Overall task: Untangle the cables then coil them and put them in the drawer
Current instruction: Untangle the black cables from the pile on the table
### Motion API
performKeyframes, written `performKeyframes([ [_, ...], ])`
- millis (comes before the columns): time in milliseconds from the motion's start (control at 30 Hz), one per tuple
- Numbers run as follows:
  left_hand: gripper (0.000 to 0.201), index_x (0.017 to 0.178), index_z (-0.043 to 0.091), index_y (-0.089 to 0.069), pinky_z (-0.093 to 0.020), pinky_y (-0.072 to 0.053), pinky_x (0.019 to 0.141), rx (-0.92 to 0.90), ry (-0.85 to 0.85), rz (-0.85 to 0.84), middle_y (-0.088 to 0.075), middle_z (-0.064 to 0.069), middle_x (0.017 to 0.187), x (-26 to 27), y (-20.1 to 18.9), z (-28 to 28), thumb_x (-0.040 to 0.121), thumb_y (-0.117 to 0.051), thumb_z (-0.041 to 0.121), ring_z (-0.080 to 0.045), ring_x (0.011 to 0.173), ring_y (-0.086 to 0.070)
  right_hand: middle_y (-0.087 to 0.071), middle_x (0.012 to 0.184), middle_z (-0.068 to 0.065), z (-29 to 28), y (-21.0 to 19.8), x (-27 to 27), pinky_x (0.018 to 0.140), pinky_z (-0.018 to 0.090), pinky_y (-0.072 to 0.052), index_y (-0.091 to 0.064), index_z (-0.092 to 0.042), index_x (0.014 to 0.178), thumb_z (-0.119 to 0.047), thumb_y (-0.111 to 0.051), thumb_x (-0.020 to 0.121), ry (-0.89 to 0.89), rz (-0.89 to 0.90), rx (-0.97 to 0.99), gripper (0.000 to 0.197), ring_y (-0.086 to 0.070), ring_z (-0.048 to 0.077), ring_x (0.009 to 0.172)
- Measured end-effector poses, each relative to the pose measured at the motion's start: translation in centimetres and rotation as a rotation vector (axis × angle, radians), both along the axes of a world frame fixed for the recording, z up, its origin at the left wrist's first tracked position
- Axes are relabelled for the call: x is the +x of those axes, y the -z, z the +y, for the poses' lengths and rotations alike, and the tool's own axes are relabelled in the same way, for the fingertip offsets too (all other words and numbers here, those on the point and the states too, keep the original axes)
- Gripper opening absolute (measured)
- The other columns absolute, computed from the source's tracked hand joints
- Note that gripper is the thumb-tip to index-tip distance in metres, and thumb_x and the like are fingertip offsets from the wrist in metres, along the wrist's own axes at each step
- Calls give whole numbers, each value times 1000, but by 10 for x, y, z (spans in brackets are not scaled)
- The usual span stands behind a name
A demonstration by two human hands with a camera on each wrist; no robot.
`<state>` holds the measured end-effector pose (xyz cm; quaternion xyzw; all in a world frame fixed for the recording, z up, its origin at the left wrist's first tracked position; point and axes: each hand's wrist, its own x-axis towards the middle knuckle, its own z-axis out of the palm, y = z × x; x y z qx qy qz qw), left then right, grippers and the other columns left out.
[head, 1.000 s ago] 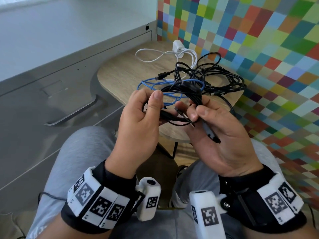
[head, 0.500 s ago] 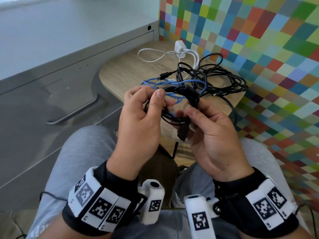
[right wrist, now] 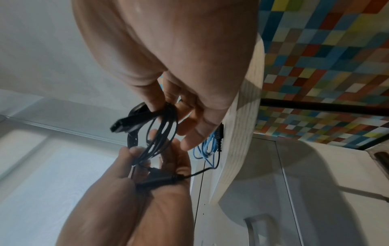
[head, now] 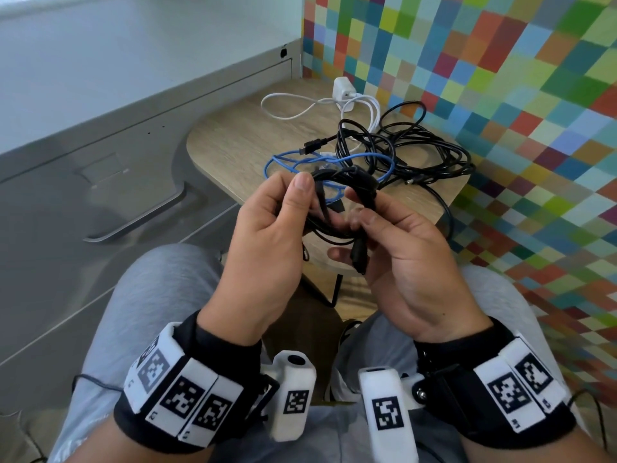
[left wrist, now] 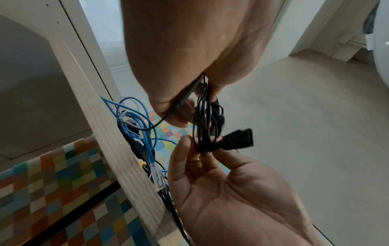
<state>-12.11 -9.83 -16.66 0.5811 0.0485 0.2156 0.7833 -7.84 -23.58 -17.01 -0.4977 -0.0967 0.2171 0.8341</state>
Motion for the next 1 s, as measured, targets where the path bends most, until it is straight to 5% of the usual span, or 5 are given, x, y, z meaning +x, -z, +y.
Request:
performKeyframes([
  [300, 28, 79, 15, -63, -61, -49, 84, -85, 49, -38, -63, -11, 77, -1, -1, -5, 103, -50, 24, -33, 74, -61, -70, 75, -8, 2, -8, -2, 78, 43, -54, -68, -10, 118, -9, -50, 97, -54, 13, 18, 28, -68, 4, 75],
  [467, 33, 96, -7, -58, -58, -50, 82, -100, 63, -28, -63, -22, 82, -1, 1, -3, 103, -49, 25, -33, 73, -61, -65, 74, -6, 2, -7, -2, 76, 39, -58, -66, -6, 124, -9, -50, 97, -63, 24, 34, 31, -65, 6, 74],
  [633, 28, 85, 6, -49, -51, -53, 83, -59, 90, -24, -52, -5, 59, -1, -2, 0, 106, -42, 24, -33, 71, -67, -71, 78, -7, 2, -3, -3, 67, 29, -62, -68, -11, 118, -1, -45, 104, -49, 19, 1, 29, -70, 8, 79],
  [800, 29, 83, 10, -50, -47, -48, 87, -14, 86, -33, -56, -4, 68, 0, 0, 3, 106, -40, 25, -28, 79, -60, -77, 95, 0, 1, 2, -2, 65, 30, -62, -74, -19, 109, -1, -52, 103, -7, -102, -107, 29, -72, 12, 90],
  [1000, 33, 83, 11, -47, -45, -48, 87, -130, 79, -43, -56, -9, 72, -1, -3, 3, 109, -33, 24, -29, 79, -52, -74, 104, 7, 4, 13, -1, 89, 46, -57, -78, -33, 107, -12, -74, 85, 39, -246, -213, 30, -70, 25, 101],
])
